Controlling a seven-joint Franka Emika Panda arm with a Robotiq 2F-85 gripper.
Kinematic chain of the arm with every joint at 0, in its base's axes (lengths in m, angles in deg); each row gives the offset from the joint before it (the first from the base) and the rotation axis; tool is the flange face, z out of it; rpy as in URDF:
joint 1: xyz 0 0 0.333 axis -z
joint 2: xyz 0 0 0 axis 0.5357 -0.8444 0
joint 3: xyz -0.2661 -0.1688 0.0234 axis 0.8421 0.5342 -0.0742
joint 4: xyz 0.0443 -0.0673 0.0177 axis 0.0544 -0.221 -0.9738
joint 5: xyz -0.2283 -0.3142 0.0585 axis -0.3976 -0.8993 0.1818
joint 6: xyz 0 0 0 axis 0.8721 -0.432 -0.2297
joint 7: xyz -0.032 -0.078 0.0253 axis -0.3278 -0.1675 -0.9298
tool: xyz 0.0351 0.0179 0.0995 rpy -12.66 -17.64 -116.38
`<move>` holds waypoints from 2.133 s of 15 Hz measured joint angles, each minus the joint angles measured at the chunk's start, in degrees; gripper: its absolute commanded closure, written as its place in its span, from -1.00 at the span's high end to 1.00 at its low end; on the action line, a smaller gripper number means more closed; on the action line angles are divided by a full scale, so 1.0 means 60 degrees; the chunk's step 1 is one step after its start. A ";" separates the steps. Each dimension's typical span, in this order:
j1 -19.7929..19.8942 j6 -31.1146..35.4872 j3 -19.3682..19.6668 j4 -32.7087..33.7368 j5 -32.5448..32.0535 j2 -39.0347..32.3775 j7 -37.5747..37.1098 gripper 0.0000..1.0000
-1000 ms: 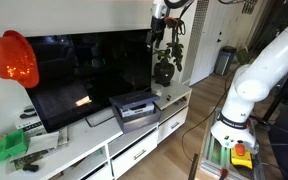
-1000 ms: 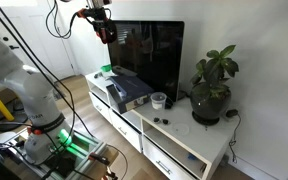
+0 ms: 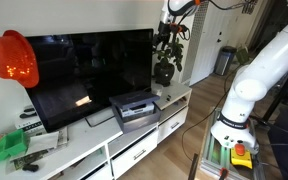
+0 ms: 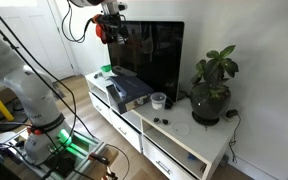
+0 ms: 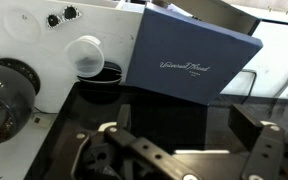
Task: Pick up the clear cup and move it to the front left side of the tv stand
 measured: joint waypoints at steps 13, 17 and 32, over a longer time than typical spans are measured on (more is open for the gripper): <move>0.0652 0.3672 0.2481 -0.0970 0.4053 -0.2849 0.3979 1.00; 0.0986 0.4119 0.2468 -0.0484 0.4929 -0.3996 0.4818 1.00; 0.2838 0.4085 0.1145 0.0896 0.5821 -0.6278 0.5061 1.00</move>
